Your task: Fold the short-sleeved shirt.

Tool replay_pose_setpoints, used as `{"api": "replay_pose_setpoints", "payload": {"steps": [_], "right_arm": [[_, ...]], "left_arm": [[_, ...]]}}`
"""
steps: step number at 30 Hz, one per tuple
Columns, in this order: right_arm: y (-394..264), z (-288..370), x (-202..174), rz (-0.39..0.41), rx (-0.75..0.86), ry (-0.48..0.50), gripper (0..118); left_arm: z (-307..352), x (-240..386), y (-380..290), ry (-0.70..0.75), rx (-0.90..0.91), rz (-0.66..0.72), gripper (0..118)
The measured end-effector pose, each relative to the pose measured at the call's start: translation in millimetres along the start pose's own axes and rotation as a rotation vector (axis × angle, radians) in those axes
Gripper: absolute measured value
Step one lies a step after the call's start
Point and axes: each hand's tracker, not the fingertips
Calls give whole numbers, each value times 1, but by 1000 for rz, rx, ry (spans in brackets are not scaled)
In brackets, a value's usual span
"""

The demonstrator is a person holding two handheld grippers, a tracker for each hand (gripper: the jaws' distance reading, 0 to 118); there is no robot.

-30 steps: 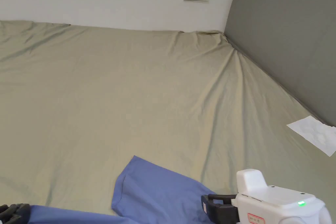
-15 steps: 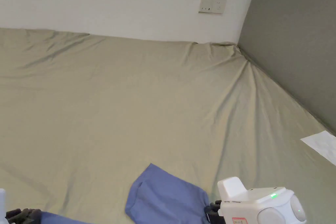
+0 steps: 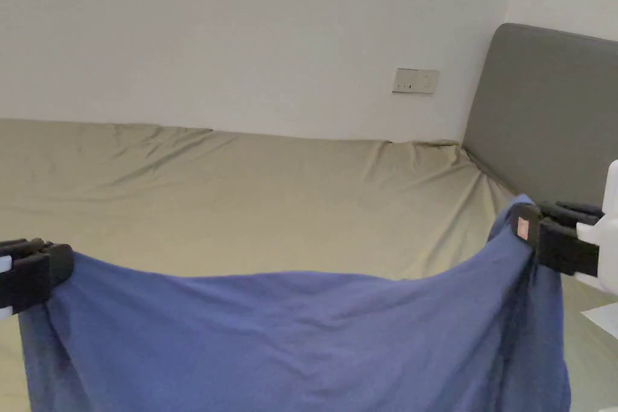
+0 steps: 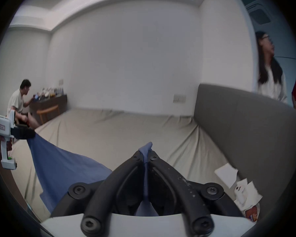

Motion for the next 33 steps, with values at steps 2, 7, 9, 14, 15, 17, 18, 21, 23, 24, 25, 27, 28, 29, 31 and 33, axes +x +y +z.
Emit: {"api": "replay_pose_setpoints", "payload": {"steps": [2, 7, 9, 14, 15, 17, 18, 21, 23, 24, 25, 27, 28, 29, 31, 33], "right_arm": [[27, 14, 2, -12, 61, -9, 6], [90, 36, 1, 12, 163, -44, 6], [111, 40, 2, 6, 198, -53, 6], [161, 37, 9, -13, 269, -85, 6], [170, 36, 9, -17, 282, -93, 6], [188, 31, 11, -21, 297, -103, 6], [197, 27, 12, -24, 303, -105, 6], [220, 10, 12, -49, 317, -115, 6], [233, -5, 11, -53, 314, -123, 6], [238, -12, 8, -53, 314, -127, 6], [244, -22, 7, -50, 311, -131, 6], [256, -41, 4, -38, 302, -149, 6], [261, -51, 2, -31, 300, -160, 6], [267, -61, 0, -27, 295, -172, 6], [279, -85, -3, -20, 294, -190, 6], [289, -105, -4, -26, 299, -204, 6]], "left_arm": [[13, -1, 23, 31, 45, -28, 3], [41, -9, 86, 70, 137, -36, 3], [49, -12, 112, 93, 173, -31, 3], [59, -16, 176, 165, 250, -48, 3], [59, -15, 189, 180, 265, -46, 3], [58, -13, 211, 210, 287, -56, 3], [57, -12, 221, 225, 296, -61, 3], [48, -7, 247, 269, 326, -86, 3], [37, -4, 262, 307, 331, -98, 3], [30, -3, 270, 328, 332, -94, 3], [22, -2, 278, 344, 329, -94, 3], [8, 1, 291, 367, 330, -93, 3], [0, 3, 298, 388, 334, -94, 3], [-8, 5, 304, 409, 337, -101, 3], [-25, 10, 316, 439, 352, -110, 3], [-42, 12, 327, 449, 364, -113, 3]]}}
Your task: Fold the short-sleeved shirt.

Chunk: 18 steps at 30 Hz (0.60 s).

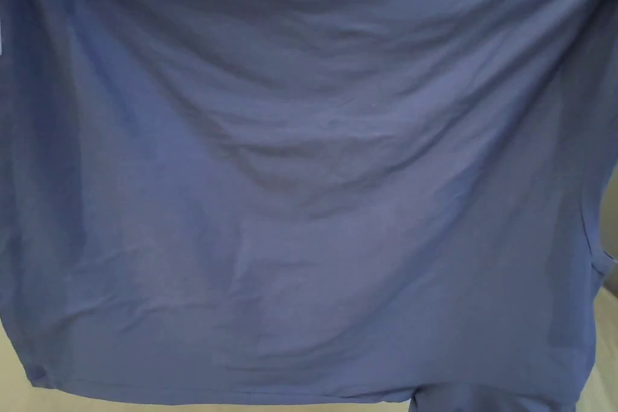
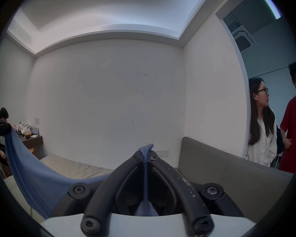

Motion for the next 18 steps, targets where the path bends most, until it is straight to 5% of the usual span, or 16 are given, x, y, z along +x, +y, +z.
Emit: {"api": "replay_pose_setpoints", "payload": {"steps": [18], "right_arm": [[-22, -113, -9, -110, 69, -69, 6]], "left_arm": [[-119, 67, -29, 55, 21, 2, 3]]}}
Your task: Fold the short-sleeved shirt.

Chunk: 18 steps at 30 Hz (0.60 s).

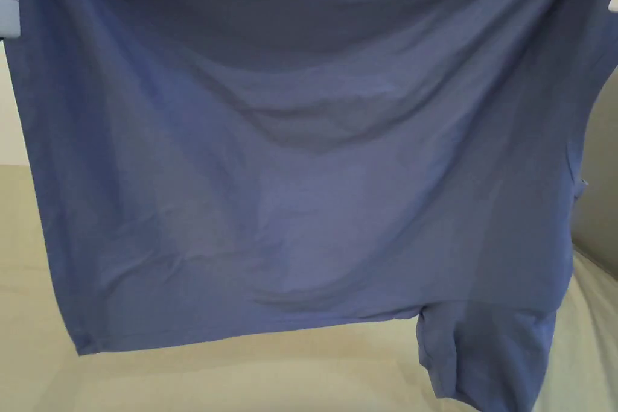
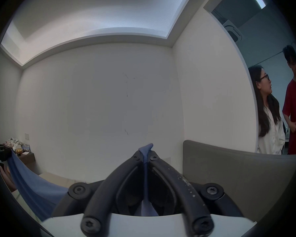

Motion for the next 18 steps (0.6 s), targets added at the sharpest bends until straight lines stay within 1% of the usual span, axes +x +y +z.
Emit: {"api": "replay_pose_setpoints", "payload": {"steps": [2, 6, 8, 11, 12, 15, 18], "right_arm": [[-22, 0, 6, 9, -50, 6, 6], [-71, 8, 22, -23, -161, 47, 6], [-98, 17, 29, -2, -226, 67, 6], [-132, 39, 34, 38, -297, 91, 6], [-142, 48, 36, 43, -318, 109, 6], [-174, 80, 41, 22, -398, 142, 6], [-204, 114, 46, 46, -477, 154, 6]], "left_arm": [[-5, -1, -20, -23, -49, 23, 3], [-4, -4, -69, -60, -164, 20, 3], [5, -10, -98, -119, -223, 23, 3], [23, -22, -135, -175, -314, 42, 3], [31, -26, -147, -184, -340, 33, 3], [53, -36, -182, -203, -389, 20, 3], [90, -44, -213, -238, -469, 40, 3]]}}
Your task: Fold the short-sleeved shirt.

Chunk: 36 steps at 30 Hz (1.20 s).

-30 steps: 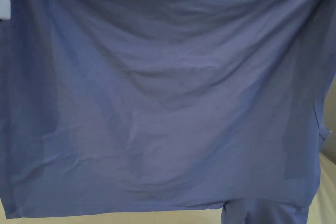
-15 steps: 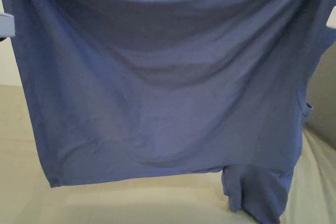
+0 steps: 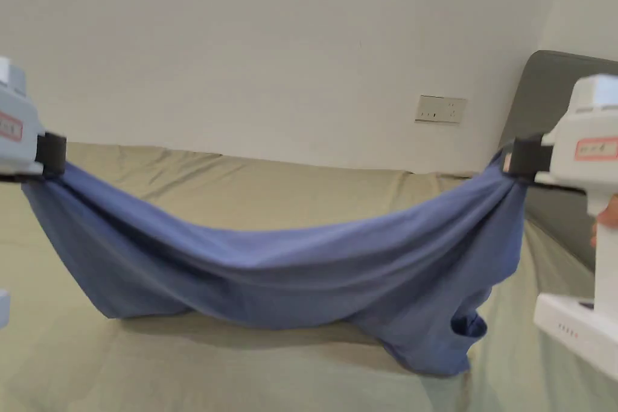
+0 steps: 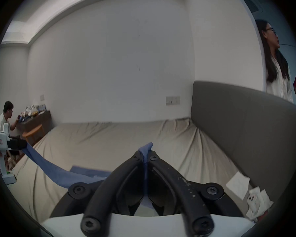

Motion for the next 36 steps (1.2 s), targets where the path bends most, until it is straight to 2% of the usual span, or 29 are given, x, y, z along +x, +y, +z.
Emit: {"api": "replay_pose_setpoints", "payload": {"steps": [10, 17, 24, 31, 36], "right_arm": [[-169, 56, 14, -99, -284, 28, 6], [-246, 100, 25, -173, -350, 8, 6], [-285, 147, 37, -222, -366, -10, 6], [-318, 193, 44, -164, -384, -34, 6], [-345, 218, 42, -171, -408, -47, 6]], "left_arm": [[52, -43, -151, -46, -195, 38, 3], [81, -60, -226, -44, -286, 45, 3], [114, -75, -259, -49, -309, 38, 3], [153, -90, -295, -39, -320, 24, 3], [171, -92, -335, -48, -377, 32, 3]]}}
